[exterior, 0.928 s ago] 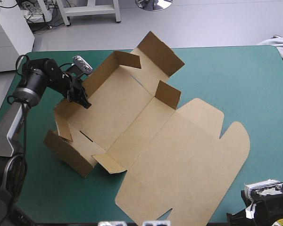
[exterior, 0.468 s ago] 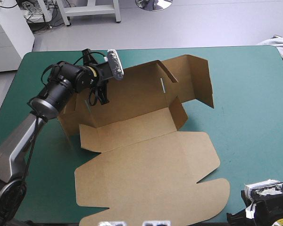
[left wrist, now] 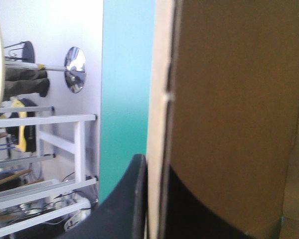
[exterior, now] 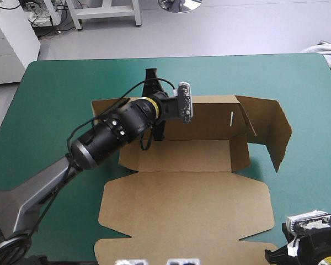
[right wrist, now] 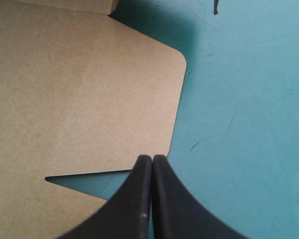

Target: Fold the box

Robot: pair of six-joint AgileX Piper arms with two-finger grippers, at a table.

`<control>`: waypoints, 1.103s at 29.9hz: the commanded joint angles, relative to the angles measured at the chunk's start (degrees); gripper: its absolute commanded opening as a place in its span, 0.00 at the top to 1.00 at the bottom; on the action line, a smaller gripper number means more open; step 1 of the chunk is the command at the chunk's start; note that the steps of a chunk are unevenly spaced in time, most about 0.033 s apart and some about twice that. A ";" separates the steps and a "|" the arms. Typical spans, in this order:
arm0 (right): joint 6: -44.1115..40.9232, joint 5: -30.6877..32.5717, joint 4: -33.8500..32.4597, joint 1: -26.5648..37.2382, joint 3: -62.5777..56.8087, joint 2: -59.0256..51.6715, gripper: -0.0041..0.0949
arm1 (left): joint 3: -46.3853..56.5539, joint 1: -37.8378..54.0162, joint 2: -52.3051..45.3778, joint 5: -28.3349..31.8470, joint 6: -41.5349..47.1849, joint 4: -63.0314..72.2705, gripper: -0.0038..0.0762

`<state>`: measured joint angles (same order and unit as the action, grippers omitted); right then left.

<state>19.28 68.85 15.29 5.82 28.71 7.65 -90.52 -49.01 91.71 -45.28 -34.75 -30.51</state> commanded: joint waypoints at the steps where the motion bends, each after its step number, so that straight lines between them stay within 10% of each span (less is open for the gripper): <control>1: -1.53 -4.00 0.99 0.09 1.18 0.78 0.98 | 1.66 -4.29 -3.02 3.92 13.55 -16.05 0.96; 14: -10.21 -7.19 1.81 0.09 5.53 1.01 0.98 | 18.68 -12.17 -3.02 -0.67 58.49 -59.79 0.96; 33: -2.96 -12.07 11.63 0.09 43.46 40.38 0.98 | 21.82 -12.17 -2.41 -2.03 58.10 -62.46 0.96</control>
<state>14.01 59.78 23.31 5.82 63.95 41.18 -67.24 -60.84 91.71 -45.71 23.41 -89.03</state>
